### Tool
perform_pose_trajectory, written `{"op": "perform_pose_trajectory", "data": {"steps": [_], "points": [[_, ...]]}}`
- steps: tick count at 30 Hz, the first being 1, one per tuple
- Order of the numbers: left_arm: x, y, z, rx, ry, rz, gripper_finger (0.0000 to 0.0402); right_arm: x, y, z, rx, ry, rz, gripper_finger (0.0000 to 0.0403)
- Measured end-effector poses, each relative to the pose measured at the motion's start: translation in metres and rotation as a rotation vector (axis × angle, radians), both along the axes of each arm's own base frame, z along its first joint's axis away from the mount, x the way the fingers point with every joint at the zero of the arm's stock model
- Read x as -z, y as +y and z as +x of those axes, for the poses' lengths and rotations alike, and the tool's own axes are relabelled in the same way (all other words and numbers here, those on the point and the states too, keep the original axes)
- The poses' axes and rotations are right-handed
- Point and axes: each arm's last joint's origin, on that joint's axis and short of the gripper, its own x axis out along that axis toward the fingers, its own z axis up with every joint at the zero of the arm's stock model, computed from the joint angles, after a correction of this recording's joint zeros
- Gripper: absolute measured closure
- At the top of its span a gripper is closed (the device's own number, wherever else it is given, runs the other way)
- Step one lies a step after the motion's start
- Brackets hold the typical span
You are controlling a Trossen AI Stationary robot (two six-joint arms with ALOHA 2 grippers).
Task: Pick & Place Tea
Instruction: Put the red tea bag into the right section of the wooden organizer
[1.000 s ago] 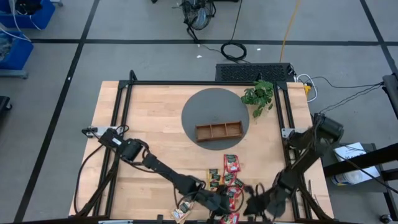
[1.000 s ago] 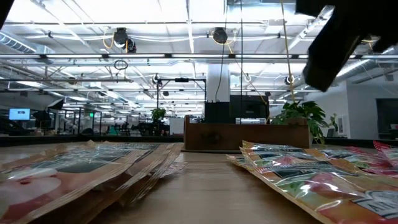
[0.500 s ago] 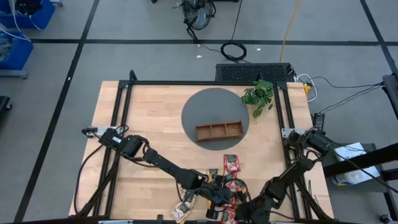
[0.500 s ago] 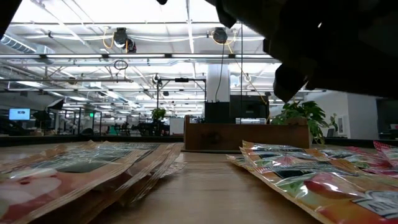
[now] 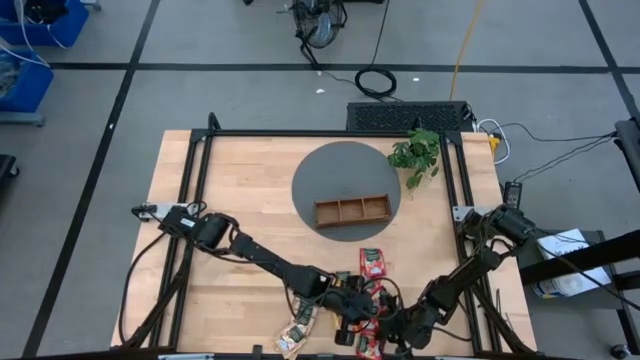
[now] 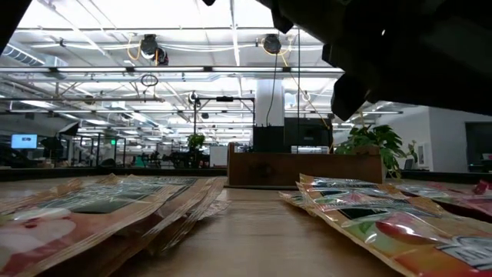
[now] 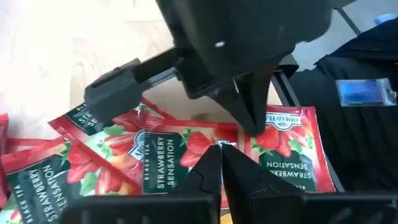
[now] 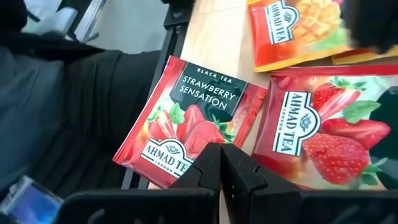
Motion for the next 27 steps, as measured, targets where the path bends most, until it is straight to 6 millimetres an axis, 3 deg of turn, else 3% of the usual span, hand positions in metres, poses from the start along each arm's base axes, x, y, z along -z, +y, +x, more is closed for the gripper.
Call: {"op": "perform_pose_trajectory", "data": {"steps": [6,12,20,27], "points": [[-0.004,-0.003,-0.001,0.006,-0.017,-0.007,0.0384,0.009,-0.012,-0.008,0.054,0.021,-0.049,0.0403],[-0.005,-0.006,-0.002,0.006,-0.026,-0.021,0.0398,-0.002,-0.019,-0.010,0.068,0.014,-0.114,0.0403],[-0.005,-0.021,-0.008,0.024,-0.033,-0.008,0.0375,-0.035,-0.025,-0.014,0.079,-0.065,-0.143,0.0403],[-0.005,-0.015,-0.006,-0.081,-0.068,0.067,0.0388,-0.062,-0.023,-0.015,0.043,-0.148,-0.067,0.0403]]}}
